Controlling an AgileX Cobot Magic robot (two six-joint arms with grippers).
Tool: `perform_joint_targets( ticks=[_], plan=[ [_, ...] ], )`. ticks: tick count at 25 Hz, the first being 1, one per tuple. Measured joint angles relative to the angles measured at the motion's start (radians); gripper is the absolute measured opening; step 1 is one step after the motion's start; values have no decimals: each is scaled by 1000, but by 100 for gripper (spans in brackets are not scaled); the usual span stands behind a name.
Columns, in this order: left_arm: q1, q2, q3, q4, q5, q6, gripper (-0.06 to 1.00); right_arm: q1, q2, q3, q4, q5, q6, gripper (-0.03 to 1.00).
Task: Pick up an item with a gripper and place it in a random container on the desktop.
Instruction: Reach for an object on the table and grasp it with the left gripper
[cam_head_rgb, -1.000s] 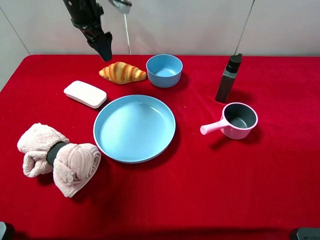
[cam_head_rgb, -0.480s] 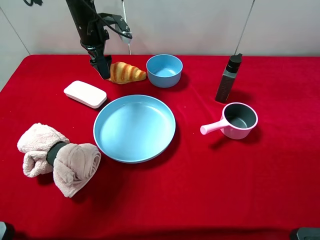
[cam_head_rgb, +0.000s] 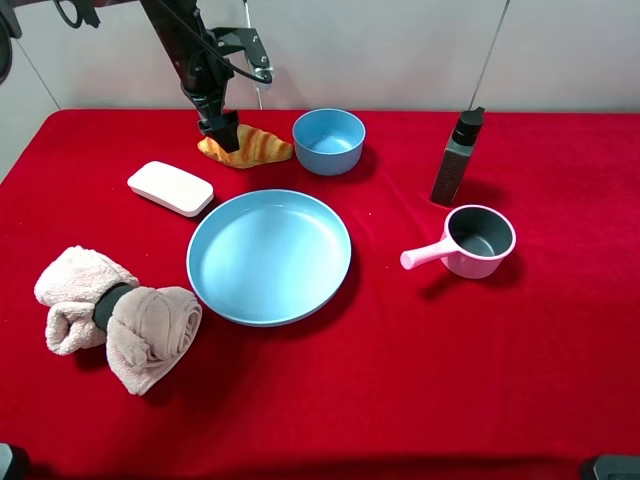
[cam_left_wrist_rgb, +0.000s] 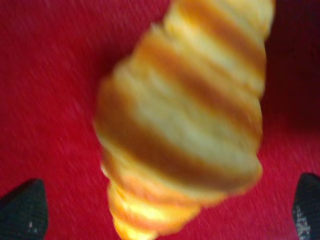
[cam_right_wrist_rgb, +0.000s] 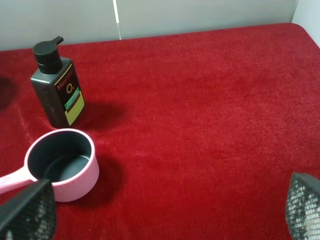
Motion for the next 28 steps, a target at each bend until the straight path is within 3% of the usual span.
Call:
perform_joint_targets(
  ticks=[23, 28],
  plan=[
    [-8, 103, 0, -24, -71, 36, 97, 0, 0, 0, 0, 0, 0, 69],
    [-10, 103, 0, -26, -72, 56, 85, 0, 0, 0, 0, 0, 0, 69]
  ],
)
